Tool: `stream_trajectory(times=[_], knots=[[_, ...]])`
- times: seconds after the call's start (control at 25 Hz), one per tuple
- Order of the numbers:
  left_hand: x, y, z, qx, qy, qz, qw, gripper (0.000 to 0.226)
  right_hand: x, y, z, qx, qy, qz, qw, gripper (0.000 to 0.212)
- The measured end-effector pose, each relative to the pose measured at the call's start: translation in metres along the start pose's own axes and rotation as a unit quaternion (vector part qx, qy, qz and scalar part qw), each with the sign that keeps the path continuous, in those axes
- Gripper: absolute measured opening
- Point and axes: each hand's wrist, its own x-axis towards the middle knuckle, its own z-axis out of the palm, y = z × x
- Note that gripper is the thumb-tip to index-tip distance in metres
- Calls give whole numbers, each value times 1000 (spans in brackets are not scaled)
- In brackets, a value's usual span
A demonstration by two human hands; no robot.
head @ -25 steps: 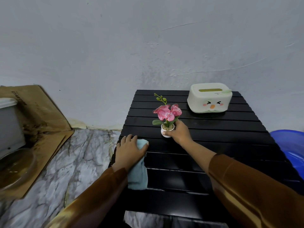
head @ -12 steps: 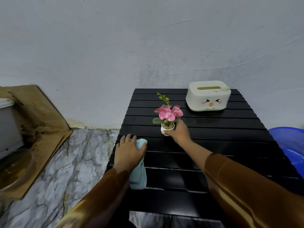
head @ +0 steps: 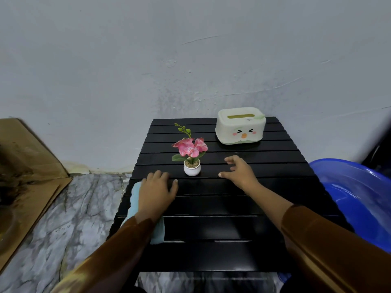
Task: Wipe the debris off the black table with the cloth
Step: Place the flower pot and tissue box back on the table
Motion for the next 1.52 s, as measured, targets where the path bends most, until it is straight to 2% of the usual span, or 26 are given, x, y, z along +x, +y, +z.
stream_trajectory(times=[0.12,0.24,0.36,0.6,0.76,0.92,1.0,1.16,1.2,1.32,1.52], knots=[[1,53,3,-60,-63,19,996,30,1,15,-35,6,7,22,1000,46],[12,105,17,-117,-97,45,987,27,13,30,-68,7,31,42,999,42],[41,147,29,-199,-108,21,974,29,33,39,-94,10,54,52,997,45],[121,186,60,-282,-90,-77,952,75,94,47,-129,8,72,62,995,65],[166,180,77,-390,-119,-165,898,114,131,43,-131,3,57,52,997,81],[187,180,90,-435,-145,-152,876,137,156,39,-126,34,49,47,997,88],[189,178,98,-440,-136,-143,876,131,163,41,-124,60,42,44,996,86],[187,171,98,-474,-105,-131,864,82,167,42,-116,80,43,43,995,77],[186,170,98,-488,-99,-131,857,76,166,42,-114,82,49,42,995,76],[177,170,95,-519,-86,-142,838,73,162,39,-113,91,63,40,993,73],[149,171,76,-518,-73,-151,839,71,133,32,-117,104,56,32,992,71]])
